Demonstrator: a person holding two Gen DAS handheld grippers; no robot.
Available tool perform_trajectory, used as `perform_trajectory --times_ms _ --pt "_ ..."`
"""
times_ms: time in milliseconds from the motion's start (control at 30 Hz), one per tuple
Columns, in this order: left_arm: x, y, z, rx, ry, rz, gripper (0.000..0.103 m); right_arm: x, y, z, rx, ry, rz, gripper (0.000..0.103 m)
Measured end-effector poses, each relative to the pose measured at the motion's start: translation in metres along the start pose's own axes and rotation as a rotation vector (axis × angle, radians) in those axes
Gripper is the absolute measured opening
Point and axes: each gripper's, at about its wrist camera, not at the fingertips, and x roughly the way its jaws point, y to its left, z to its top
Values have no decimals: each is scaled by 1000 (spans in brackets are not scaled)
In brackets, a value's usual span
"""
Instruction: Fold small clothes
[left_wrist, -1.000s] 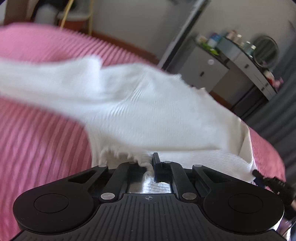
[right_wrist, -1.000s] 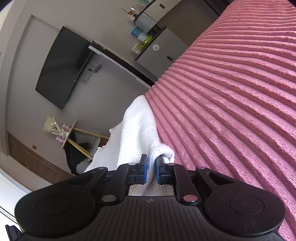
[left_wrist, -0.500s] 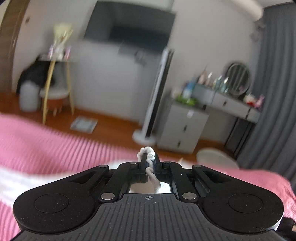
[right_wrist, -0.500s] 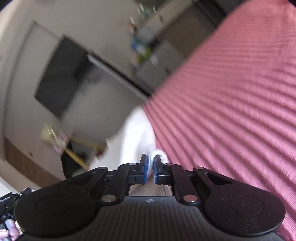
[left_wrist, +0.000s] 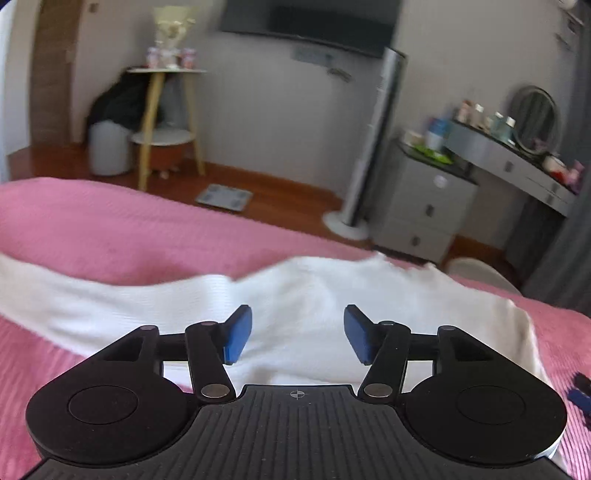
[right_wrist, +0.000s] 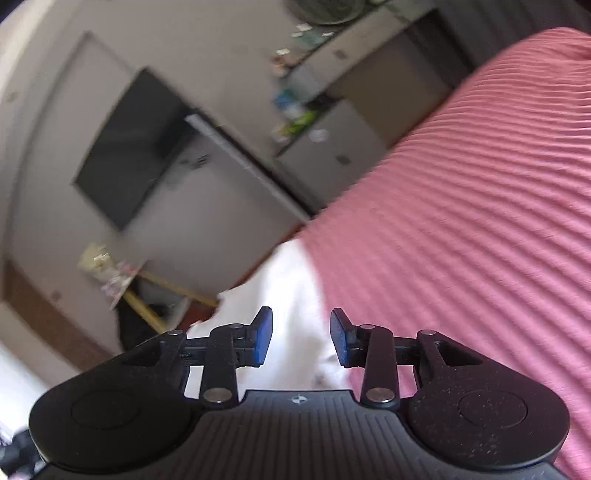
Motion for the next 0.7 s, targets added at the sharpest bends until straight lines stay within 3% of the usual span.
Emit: perform_trajectory --times_ms 200,300,433,533,700 --pt "49 -60 -10 113 188 -177 64 31 6 -26 -79 156 -3 28" --pt "64 -66 -16 132 215 -127 64 26 7 -25 -81 161 5 27" --pt "64 -33 -11 34 242 -92 65 28 -1 -26 -29 165 37 27" --pt "57 -15 -13 41 236 -31 72 29 -1 -19 -5 165 48 28" --pt "53 6 -24 14 254 -42 76 17 15 0 -45 127 18 34"
